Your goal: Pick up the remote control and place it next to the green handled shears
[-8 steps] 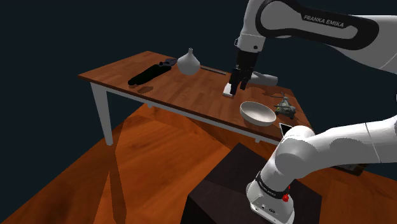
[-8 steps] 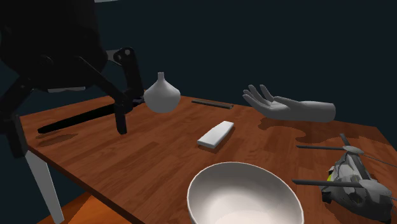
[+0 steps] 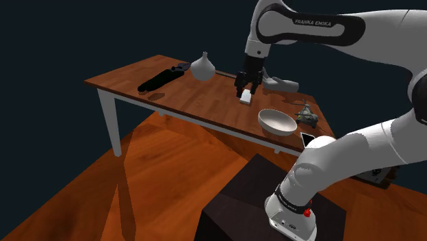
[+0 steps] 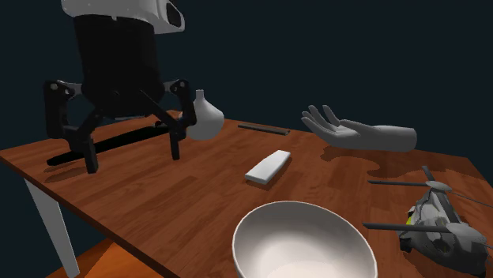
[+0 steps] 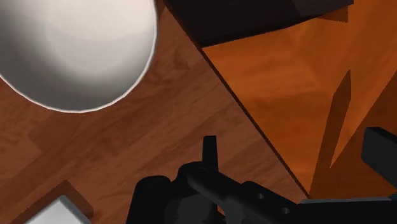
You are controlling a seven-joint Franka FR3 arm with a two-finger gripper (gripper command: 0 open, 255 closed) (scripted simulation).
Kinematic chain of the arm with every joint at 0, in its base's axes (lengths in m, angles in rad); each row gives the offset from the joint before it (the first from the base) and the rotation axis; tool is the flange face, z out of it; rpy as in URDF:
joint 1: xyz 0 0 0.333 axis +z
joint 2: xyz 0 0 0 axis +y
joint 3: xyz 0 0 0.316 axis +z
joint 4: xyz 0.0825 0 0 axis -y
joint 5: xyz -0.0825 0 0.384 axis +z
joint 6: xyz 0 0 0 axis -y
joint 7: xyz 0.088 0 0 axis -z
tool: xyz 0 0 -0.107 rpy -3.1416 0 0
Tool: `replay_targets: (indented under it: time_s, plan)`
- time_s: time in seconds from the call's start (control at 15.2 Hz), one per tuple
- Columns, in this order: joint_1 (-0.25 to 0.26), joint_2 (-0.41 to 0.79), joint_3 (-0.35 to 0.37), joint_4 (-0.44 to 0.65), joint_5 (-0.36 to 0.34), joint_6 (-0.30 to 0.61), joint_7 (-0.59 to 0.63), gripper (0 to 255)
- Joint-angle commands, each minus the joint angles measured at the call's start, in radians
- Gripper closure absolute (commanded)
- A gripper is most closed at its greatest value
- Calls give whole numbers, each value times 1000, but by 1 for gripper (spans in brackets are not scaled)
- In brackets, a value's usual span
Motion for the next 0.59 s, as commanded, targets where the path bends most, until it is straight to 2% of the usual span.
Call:
replay_targets:
  time_s: [0.0,0.53]
  plan:
    - [-20,60,-13,18,-5,47,27,0]
    - [-93,301,-75,143,-12,180,124,0]
